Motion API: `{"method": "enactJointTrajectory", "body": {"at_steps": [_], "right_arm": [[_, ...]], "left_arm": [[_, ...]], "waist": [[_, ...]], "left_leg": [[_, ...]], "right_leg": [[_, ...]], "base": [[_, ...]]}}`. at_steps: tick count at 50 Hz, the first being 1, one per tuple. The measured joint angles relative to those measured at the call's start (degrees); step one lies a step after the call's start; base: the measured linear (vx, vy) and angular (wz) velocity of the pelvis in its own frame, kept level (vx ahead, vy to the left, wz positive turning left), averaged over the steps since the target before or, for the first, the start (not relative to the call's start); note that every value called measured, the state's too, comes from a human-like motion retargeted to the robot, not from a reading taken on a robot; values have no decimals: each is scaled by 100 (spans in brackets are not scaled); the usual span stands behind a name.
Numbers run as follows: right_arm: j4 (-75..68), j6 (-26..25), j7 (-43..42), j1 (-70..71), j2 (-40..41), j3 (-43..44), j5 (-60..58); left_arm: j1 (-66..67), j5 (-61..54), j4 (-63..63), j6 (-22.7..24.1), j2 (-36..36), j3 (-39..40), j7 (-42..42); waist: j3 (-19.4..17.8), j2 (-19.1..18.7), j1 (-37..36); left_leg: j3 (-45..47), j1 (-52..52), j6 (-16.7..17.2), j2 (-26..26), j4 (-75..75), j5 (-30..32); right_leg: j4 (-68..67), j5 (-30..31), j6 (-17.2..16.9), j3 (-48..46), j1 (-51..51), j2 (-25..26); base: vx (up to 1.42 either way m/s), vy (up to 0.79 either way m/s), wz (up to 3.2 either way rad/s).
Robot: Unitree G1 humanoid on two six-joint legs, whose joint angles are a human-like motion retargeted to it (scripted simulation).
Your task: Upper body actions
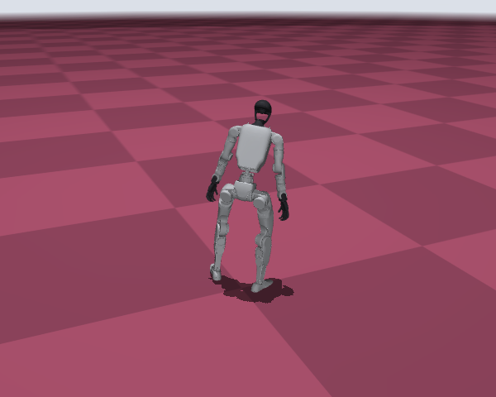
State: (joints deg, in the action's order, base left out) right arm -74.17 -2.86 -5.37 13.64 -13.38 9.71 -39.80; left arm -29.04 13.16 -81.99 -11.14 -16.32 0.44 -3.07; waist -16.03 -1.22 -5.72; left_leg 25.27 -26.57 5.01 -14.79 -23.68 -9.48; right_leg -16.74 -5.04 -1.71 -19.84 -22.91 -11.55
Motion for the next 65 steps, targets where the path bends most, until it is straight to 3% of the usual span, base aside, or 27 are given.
{"method": "enactJointTrajectory", "body": {"at_steps": [2,5,10,12,15,20,26,30,35,38,43,48,51,56,59,63,65], "right_arm": [[-601,-102,-217,-449,17,229,48],[-1313,-328,-557,-1217,133,513,205],[-2036,-832,146,-2143,-79,962,649],[-2020,-1007,434,-2285,-19,1269,870],[-1838,-776,456,-2314,56,1277,1255],[-1411,-719,397,-2061,104,922,831],[-751,-501,897,-1127,227,147,471],[-226,-411,1087,-166,348,-252,227],[535,-31,1194,1119,279,-573,300],[630,34,1383,1720,187,-749,191],[557,-80,1479,2271,338,-580,-100],[545,7,1459,1853,441,-484,217],[453,13,1429,1295,451,-394,94],[-135,-30,747,169,310,-493,-114],[-489,-161,335,-561,374,-333,-597],[-1143,-548,440,-1187,301,32,-889],[-1322,-1010,840,-1395,307,333,-781]], "left_arm": [[552,-415,-165,433,346,188,248],[1497,-661,-268,970,582,476,-18],[2414,-110,-820,631,796,859,-266],[2410,-84,-1288,458,919,932,74],[2546,-412,-1541,353,936,914,168],[2731,-375,-1541,211,933,1001,13],[2127,-871,-1289,351,915,700,178],[1315,-1073,-852,360,969,686,241],[13,-1355,-123,627,839,141,477],[-681,-1175,-16,497,641,17,306],[-1619,-786,-200,263,485,108,303],[-1399,-773,10,599,615,117,290],[-929,-803,28,713,679,121,145],[157,-1423,-491,918,979,185,620],[975,-1545,-759,1083,985,221,560],[1760,-925,-1080,417,1013,785,336],[1838,-845,-1504,141,1164,1037,384]], "waist": [[-45,8,7],[-16,50,87],[615,65,383],[561,46,287],[299,54,289],[763,9,490],[632,93,475],[538,81,442],[421,-22,265],[592,-122,149],[342,-242,160],[381,-183,137],[461,-122,232],[650,28,302],[763,124,268],[1202,233,582],[1021,209,534]], "left_leg": [[214,809,2,260,891,344],[283,1868,-78,677,1964,687],[304,2052,-98,862,2184,662],[258,2031,-97,830,2075,635],[237,2305,-89,835,2098,615],[262,2247,-119,832,2166,575],[317,2230,-167,810,1979,492],[354,1639,-181,585,1392,276],[-32,-71,-179,-37,-532,-544],[-201,-910,-236,-374,-1550,-1028],[-512,-1381,-227,-616,-2463,-1424],[-437,-874,-201,-387,-1941,-1269],[-308,-231,-217,-44,-897,-819],[139,1249,-158,547,1291,136],[331,2103,-153,856,2250,472],[81,2071,-198,1011,2186,330],[133,2155,-193,955,2055,287]], "right_leg": [[709,353,-173,-31,689,-42],[1536,741,-233,-68,1574,-11],[1858,731,-163,-237,1870,72],[1693,665,-205,-255,1866,-14],[1738,664,-182,-289,2155,28],[1765,647,-191,-284,2075,96],[1533,582,-73,-217,1986,74],[941,387,15,-75,1341,27],[-371,-195,230,-45,-57,83],[-1134,-565,408,-30,-769,217],[-1897,-994,550,-57,-1023,231],[-1437,-815,458,-26,-557,153],[-504,-324,280,-111,40,81],[1220,602,-158,-185,1260,-12],[1893,903,-236,-142,1909,56],[1813,685,-133,-351,1990,39],[1760,682,-135,-414,2125,19]], "base": [[32,-5,8],[47,-4,-14],[37,6,17],[0,-8,21],[-8,-11,-1],[12,1,-1],[-2,-1,-4],[-29,5,-12],[-43,3,3],[-20,1,-16],[-15,-1,-5],[11,1,5],[21,1,32],[27,-4,13],[38,-11,-28],[34,-1,35],[4,-3,19]]}}
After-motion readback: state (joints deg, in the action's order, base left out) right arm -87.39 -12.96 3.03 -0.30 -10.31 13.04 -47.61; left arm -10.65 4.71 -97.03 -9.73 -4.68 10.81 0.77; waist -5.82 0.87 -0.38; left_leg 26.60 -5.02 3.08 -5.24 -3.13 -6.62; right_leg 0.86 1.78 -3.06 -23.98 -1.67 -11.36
